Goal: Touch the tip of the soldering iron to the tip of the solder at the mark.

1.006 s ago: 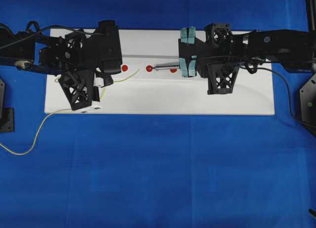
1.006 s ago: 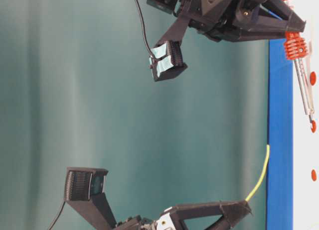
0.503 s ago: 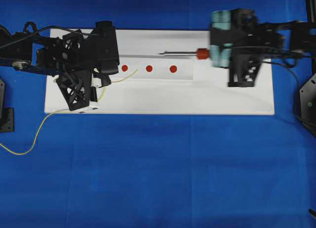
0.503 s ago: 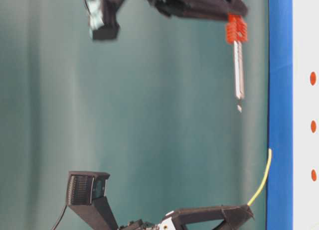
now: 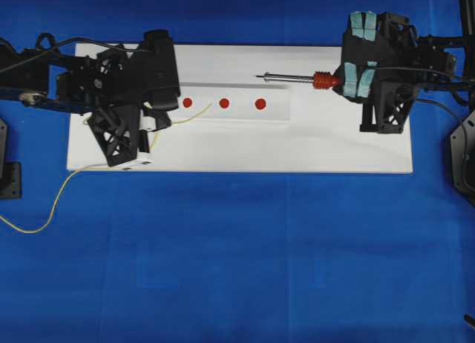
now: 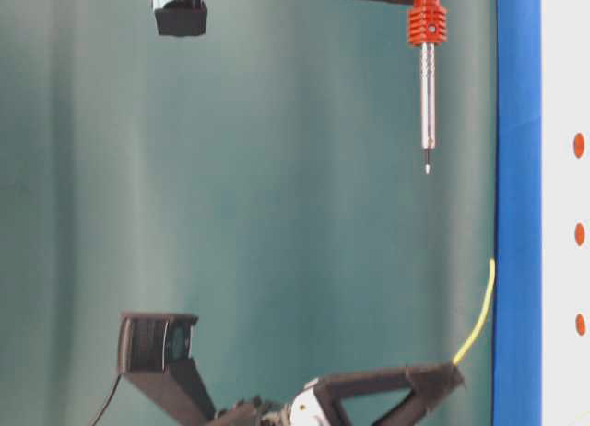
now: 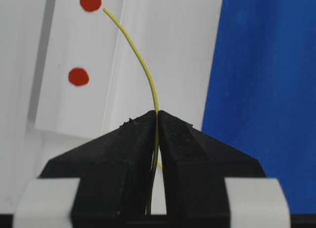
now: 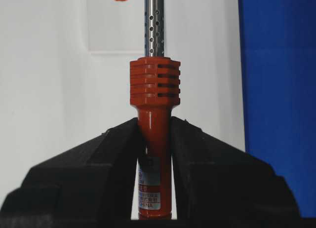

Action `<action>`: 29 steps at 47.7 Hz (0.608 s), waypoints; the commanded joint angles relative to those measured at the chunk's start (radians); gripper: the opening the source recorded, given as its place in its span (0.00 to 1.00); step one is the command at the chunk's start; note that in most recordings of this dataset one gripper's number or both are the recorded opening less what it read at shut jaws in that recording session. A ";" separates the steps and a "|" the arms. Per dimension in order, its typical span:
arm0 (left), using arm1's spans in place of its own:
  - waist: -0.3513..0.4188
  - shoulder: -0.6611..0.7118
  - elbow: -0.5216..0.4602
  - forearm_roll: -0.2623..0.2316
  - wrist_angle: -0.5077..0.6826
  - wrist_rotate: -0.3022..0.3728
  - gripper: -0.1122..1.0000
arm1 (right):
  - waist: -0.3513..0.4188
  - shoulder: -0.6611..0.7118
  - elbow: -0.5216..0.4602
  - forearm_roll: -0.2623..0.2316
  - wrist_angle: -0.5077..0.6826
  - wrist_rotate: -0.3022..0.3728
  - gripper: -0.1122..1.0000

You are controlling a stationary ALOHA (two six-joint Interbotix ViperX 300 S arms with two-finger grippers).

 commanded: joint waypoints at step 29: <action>0.026 0.296 -0.239 0.002 -0.069 0.014 0.12 | -0.011 -0.089 0.046 -0.003 -0.005 0.003 0.16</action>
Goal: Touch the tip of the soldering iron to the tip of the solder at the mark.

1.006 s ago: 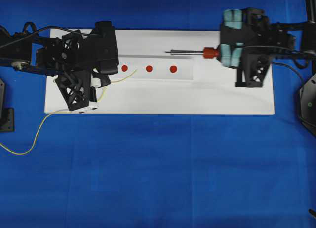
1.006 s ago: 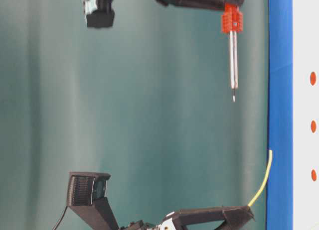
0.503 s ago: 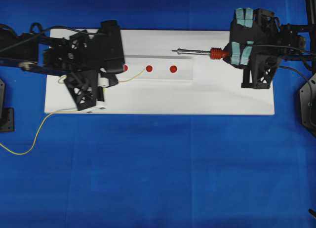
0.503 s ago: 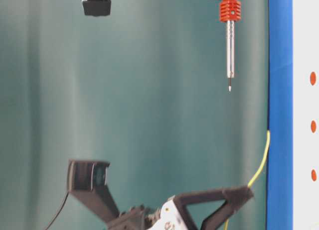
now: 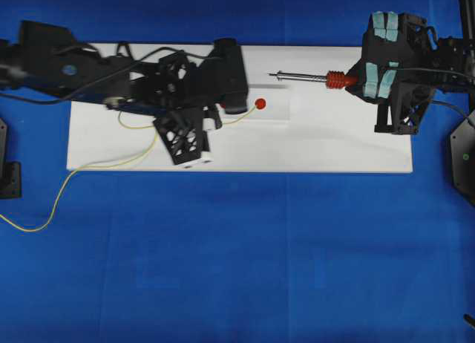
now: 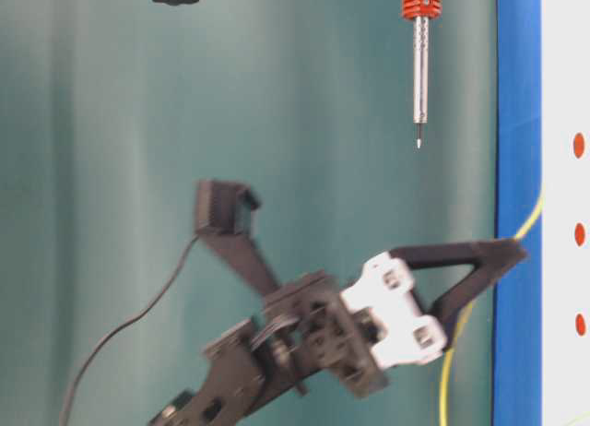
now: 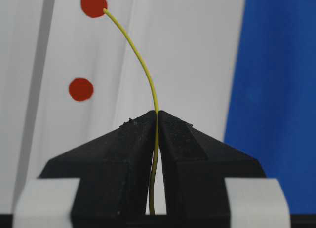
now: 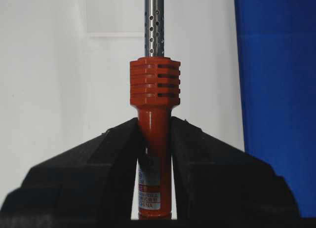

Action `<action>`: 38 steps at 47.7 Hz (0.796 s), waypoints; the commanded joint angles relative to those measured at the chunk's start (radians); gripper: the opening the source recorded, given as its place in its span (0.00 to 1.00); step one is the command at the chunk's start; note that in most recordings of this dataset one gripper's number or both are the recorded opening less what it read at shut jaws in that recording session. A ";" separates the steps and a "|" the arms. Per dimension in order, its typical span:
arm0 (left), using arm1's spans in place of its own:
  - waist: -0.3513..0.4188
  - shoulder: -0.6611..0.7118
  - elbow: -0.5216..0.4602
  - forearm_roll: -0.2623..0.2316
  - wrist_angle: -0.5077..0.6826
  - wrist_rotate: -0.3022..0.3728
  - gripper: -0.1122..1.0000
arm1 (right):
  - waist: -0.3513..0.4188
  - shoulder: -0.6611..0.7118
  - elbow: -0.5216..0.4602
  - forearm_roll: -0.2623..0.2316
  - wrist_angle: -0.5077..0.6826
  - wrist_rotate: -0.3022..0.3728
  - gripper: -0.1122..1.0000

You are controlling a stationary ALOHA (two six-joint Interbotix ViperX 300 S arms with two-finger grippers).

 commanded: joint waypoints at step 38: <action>0.018 0.046 -0.057 0.003 0.002 -0.005 0.12 | -0.002 0.051 0.009 0.002 -0.011 0.005 0.16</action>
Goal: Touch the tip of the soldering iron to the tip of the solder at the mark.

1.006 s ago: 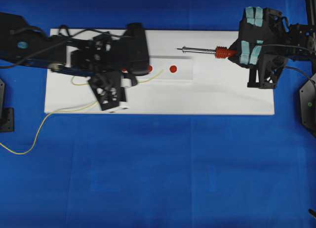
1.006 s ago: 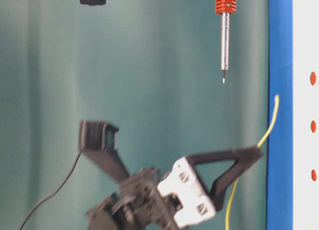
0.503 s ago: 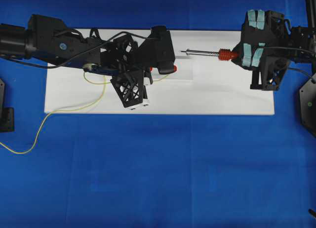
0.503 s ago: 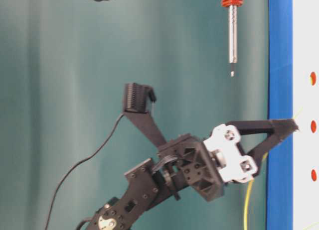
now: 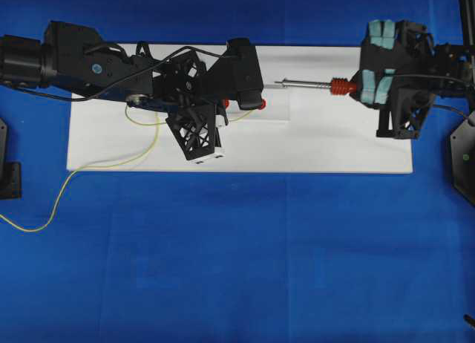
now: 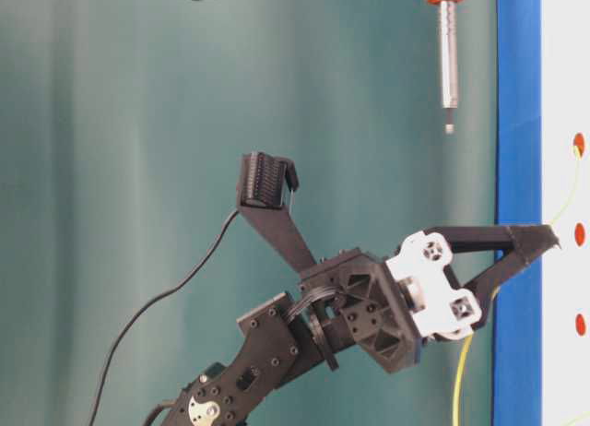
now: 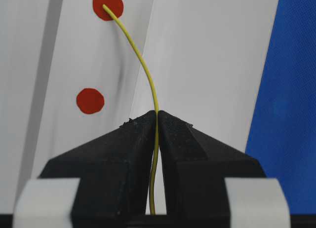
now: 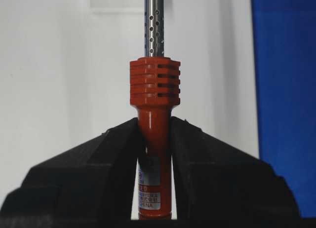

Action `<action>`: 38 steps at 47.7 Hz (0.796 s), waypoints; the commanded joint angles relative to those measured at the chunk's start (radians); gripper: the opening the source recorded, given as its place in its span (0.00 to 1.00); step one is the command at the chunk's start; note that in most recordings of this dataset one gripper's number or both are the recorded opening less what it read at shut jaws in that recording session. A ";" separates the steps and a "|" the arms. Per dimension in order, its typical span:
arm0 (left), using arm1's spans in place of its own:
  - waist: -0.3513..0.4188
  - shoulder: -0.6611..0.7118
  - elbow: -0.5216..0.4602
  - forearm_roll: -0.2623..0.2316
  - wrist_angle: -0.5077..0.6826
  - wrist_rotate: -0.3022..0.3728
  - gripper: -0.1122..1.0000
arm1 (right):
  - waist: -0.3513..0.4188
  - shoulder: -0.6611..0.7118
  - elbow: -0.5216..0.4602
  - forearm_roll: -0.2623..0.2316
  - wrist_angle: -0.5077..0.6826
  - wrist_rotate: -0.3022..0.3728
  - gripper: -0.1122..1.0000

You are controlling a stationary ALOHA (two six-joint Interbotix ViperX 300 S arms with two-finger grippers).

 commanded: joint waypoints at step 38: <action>-0.002 -0.018 -0.021 0.002 -0.002 -0.005 0.12 | 0.023 0.210 -0.072 0.008 -0.034 0.002 0.16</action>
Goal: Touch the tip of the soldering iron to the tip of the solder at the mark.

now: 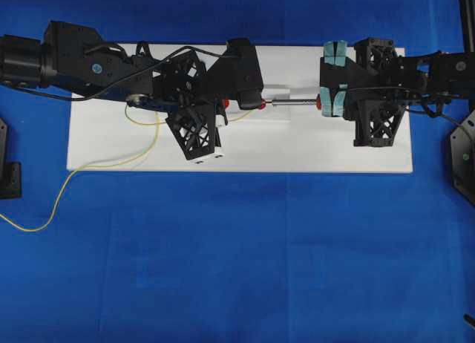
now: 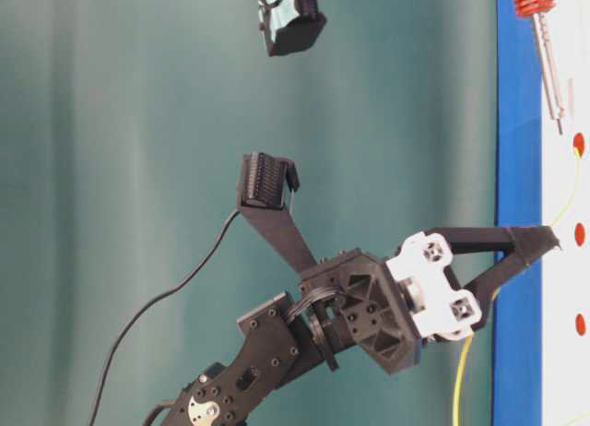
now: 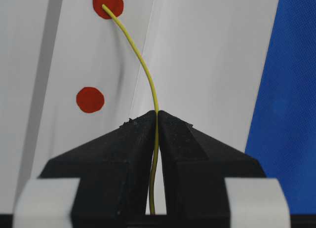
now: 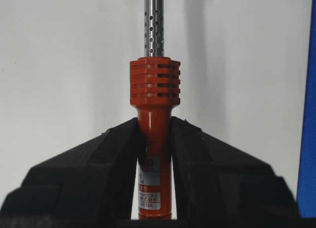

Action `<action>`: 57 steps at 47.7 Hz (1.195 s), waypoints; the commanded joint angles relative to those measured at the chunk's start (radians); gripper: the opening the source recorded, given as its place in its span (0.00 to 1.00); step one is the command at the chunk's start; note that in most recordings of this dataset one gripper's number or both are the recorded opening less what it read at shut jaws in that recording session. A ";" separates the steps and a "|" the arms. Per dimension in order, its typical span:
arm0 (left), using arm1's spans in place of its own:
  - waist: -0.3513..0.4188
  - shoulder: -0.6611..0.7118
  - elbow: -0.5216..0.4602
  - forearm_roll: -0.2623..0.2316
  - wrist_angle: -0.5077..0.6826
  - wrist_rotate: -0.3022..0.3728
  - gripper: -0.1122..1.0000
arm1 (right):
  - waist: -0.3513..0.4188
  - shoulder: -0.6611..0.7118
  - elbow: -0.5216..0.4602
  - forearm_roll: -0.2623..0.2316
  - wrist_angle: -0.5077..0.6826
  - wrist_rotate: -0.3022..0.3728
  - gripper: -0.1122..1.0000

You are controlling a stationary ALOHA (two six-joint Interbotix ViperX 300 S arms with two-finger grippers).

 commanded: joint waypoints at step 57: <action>-0.008 -0.020 -0.017 0.002 0.005 0.000 0.12 | 0.002 0.035 -0.040 0.000 -0.015 0.002 0.16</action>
